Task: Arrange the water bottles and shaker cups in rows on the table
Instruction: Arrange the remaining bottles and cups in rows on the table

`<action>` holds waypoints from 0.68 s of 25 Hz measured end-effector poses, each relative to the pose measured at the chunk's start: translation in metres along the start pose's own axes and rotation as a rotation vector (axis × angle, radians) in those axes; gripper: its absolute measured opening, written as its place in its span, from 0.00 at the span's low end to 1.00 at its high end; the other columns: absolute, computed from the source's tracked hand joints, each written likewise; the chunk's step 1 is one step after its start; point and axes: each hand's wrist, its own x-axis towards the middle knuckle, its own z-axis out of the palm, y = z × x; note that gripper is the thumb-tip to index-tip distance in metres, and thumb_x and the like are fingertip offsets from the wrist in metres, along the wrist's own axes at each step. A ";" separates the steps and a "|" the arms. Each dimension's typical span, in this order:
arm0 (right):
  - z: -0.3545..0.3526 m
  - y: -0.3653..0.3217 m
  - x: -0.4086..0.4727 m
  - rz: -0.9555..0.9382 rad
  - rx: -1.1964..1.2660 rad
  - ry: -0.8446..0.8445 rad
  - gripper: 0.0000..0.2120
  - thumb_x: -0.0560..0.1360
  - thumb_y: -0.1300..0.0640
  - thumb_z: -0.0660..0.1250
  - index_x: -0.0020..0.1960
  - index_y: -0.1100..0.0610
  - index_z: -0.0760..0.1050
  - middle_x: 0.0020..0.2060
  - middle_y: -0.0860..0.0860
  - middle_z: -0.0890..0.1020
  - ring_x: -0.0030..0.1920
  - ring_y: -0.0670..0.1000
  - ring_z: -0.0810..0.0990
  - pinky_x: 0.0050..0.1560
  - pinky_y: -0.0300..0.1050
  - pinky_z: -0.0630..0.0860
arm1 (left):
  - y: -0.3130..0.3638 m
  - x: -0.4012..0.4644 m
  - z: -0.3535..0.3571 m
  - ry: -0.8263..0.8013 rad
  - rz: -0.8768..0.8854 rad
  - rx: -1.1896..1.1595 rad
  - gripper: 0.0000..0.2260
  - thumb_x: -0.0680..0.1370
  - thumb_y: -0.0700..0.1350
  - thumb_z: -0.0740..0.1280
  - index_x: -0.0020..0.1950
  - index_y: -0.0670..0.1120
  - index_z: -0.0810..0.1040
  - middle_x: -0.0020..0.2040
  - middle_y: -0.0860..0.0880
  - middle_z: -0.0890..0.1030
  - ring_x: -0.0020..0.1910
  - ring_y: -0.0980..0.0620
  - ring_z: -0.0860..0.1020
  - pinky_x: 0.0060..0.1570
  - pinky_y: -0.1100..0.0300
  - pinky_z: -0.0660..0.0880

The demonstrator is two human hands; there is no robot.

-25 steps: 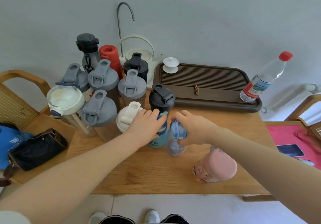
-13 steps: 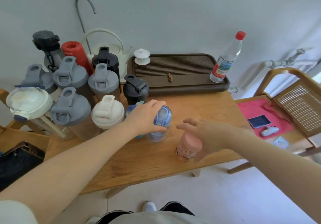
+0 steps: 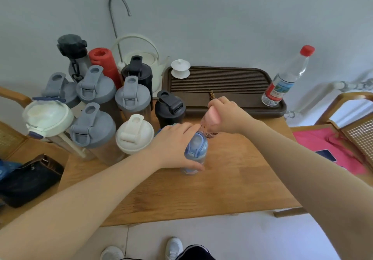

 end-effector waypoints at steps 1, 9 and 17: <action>0.004 -0.003 0.010 -0.017 0.003 -0.020 0.35 0.65 0.48 0.73 0.67 0.51 0.62 0.66 0.54 0.66 0.64 0.61 0.66 0.60 0.55 0.70 | -0.004 -0.003 -0.005 0.031 -0.002 -0.014 0.41 0.68 0.68 0.63 0.74 0.48 0.54 0.72 0.51 0.63 0.69 0.51 0.63 0.66 0.55 0.61; 0.014 -0.016 0.035 -0.132 0.066 0.021 0.43 0.63 0.49 0.76 0.72 0.51 0.57 0.72 0.54 0.58 0.69 0.61 0.63 0.66 0.58 0.67 | -0.047 0.045 -0.027 0.178 -0.250 0.292 0.21 0.76 0.45 0.60 0.68 0.44 0.63 0.66 0.40 0.68 0.62 0.40 0.69 0.55 0.48 0.68; 0.010 -0.001 0.018 -0.033 0.285 -0.003 0.46 0.67 0.46 0.73 0.75 0.53 0.48 0.74 0.55 0.57 0.70 0.58 0.64 0.68 0.52 0.65 | -0.043 0.081 -0.019 0.004 -0.389 0.353 0.26 0.75 0.53 0.65 0.68 0.46 0.61 0.71 0.38 0.59 0.67 0.31 0.57 0.56 0.45 0.71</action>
